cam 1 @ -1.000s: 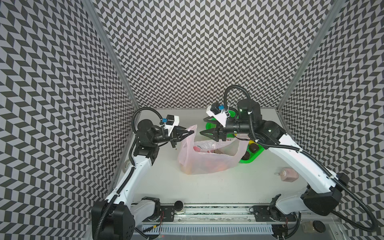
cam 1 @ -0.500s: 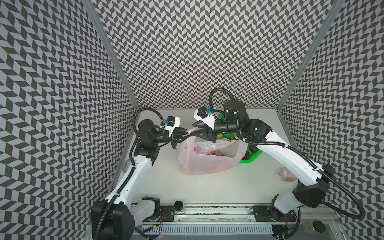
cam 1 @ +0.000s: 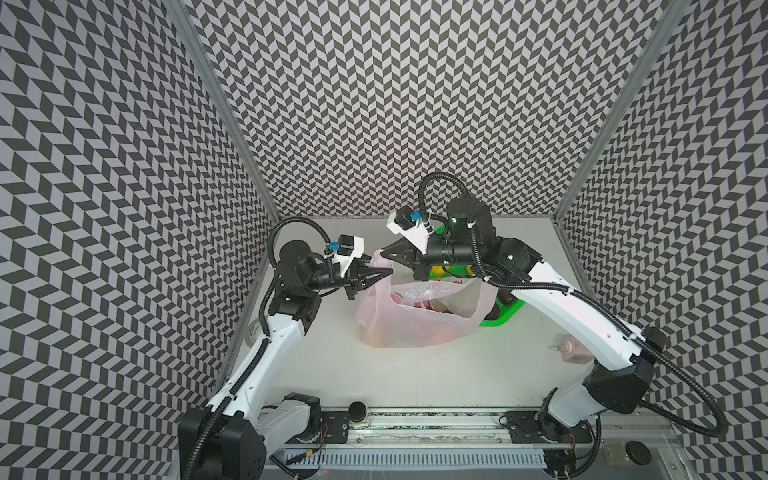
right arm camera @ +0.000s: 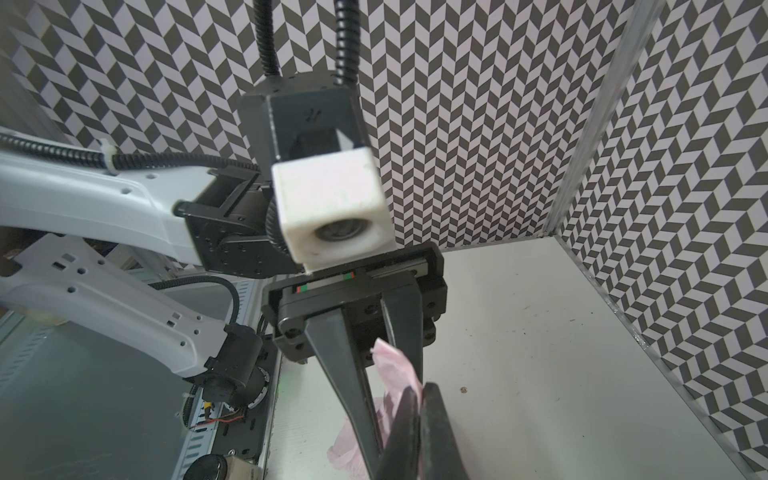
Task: Place the fake fruits into the plastic bag and tie a complex knot
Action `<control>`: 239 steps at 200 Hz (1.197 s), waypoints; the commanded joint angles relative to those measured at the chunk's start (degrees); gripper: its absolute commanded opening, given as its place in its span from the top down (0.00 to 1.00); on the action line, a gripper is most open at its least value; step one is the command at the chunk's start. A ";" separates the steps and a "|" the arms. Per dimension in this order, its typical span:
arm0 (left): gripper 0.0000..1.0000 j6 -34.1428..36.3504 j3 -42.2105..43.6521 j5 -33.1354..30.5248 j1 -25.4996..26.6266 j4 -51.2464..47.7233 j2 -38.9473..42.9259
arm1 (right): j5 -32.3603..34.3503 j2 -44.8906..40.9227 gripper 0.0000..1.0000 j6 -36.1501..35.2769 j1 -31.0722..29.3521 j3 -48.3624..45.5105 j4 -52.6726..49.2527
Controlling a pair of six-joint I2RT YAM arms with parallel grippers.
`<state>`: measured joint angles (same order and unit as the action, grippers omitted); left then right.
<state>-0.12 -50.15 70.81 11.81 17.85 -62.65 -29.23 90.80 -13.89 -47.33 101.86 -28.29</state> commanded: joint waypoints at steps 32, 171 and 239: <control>0.95 2.05 5.47 -11.79 3.96 -1.82 3.77 | 2.66 -1.33 1.00 4.88 1.86 3.18 4.20; 0.89 -1.06 14.83 -19.98 9.45 1.84 5.34 | -1.07 -2.76 1.00 8.43 6.32 1.59 6.76; 0.87 -2.34 17.86 -22.60 12.35 3.10 4.67 | -3.98 -2.88 1.00 10.34 8.61 0.30 8.61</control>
<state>-1.63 -33.80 48.69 22.96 22.31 -57.65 -32.05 90.56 -4.58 -40.07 102.00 -27.88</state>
